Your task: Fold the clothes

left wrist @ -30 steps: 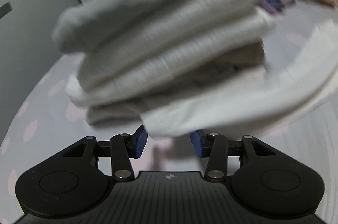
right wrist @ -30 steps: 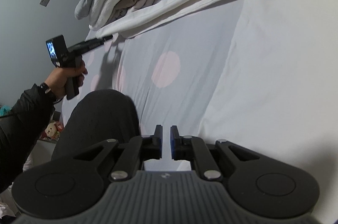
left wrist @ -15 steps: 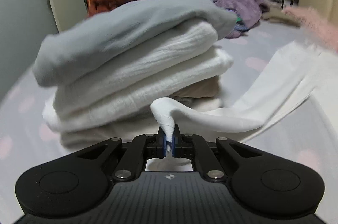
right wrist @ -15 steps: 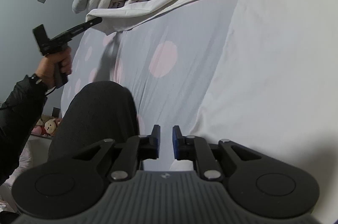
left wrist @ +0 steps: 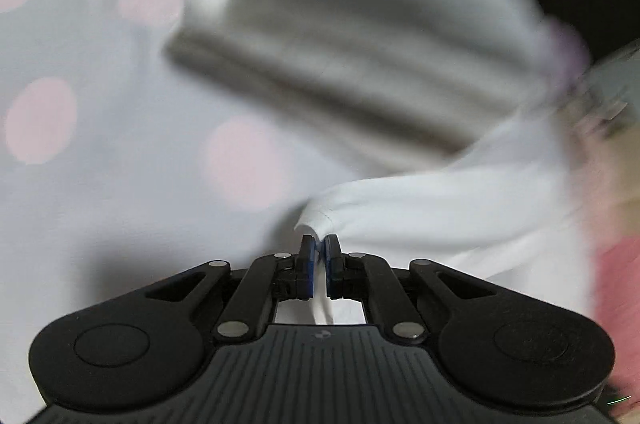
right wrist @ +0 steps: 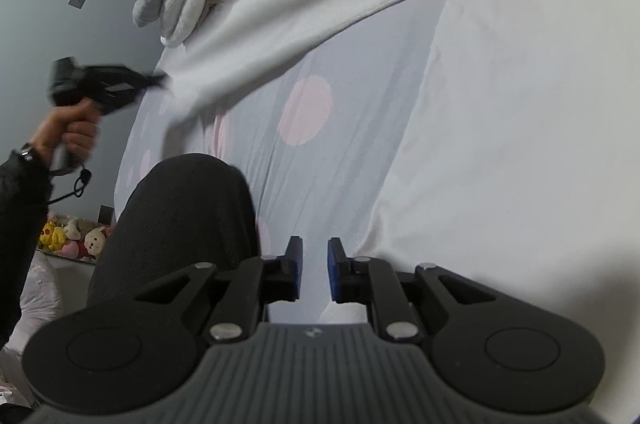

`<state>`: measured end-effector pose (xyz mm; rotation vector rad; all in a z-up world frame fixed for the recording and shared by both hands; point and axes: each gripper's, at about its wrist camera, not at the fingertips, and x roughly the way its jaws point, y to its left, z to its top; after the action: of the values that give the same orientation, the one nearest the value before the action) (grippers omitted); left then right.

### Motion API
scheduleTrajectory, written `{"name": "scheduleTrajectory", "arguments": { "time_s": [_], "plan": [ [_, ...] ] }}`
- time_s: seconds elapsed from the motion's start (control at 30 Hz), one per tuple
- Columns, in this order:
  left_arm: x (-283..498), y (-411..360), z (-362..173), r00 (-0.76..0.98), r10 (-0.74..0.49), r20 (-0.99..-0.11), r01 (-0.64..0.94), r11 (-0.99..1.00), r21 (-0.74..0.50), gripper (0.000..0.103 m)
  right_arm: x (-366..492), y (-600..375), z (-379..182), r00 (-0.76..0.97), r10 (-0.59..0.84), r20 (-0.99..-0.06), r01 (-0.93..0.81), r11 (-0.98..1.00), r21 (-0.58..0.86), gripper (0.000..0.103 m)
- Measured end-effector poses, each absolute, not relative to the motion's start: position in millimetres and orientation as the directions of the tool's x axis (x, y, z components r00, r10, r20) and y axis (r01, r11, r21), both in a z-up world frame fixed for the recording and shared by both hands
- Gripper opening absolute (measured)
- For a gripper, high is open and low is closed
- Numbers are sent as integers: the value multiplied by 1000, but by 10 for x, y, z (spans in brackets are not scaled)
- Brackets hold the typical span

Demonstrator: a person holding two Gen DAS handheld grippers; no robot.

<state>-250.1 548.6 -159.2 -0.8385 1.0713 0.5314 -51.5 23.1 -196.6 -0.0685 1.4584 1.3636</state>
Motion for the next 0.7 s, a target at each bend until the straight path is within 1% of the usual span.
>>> {"name": "scheduleTrajectory", "arguments": {
  "time_s": [0.07,0.13,0.17,0.2,0.23,0.33,0.4,0.43,0.47,0.57,0.63,0.7],
  "plan": [
    [-2420,5448,-1688,302,79,-950,-757,626,-188,4,-515,216,-1954,-412,587,-697,-658,337,673,17],
    [-2394,5405,-1672,243,202,-949,-782,620,-68,4,-499,188,-1951,-410,588,-698,-657,340,673,17],
    [-2387,5371,-1637,231,250,-940,-790,612,-31,4,-484,176,-1953,-408,587,-700,-657,343,671,17],
    [-2380,5312,-1574,246,282,-927,-790,612,-23,4,-476,168,-1955,-405,586,-702,-657,347,669,17],
    [-2346,5205,-1506,293,283,-913,-765,642,-47,4,-466,160,-1959,-402,586,-704,-657,350,667,17],
    [-2194,4804,-1306,469,214,-857,-626,764,-153,5,-425,136,-1986,-388,592,-707,-654,364,663,17],
    [-1977,4424,-1228,558,125,-820,-454,874,-176,15,-407,137,-1996,-379,593,-710,-655,370,659,17],
    [-1831,4201,-1214,579,91,-810,-356,922,-151,22,-406,145,-1994,-379,594,-710,-656,369,658,17],
    [-1671,3997,-1212,586,70,-807,-267,957,-110,26,-405,153,-1991,-379,594,-709,-657,367,658,17],
    [-1222,3396,-1334,565,87,-820,-64,996,62,26,-417,177,-1962,-383,598,-704,-661,355,661,17],
    [-999,3081,-1512,523,137,-841,18,985,172,26,-410,173,-1946,-384,603,-699,-657,353,666,18],
    [-879,2876,-1690,498,160,-853,100,966,239,26,-382,138,-1933,-380,611,-695,-648,359,671,18]
  ]
}}
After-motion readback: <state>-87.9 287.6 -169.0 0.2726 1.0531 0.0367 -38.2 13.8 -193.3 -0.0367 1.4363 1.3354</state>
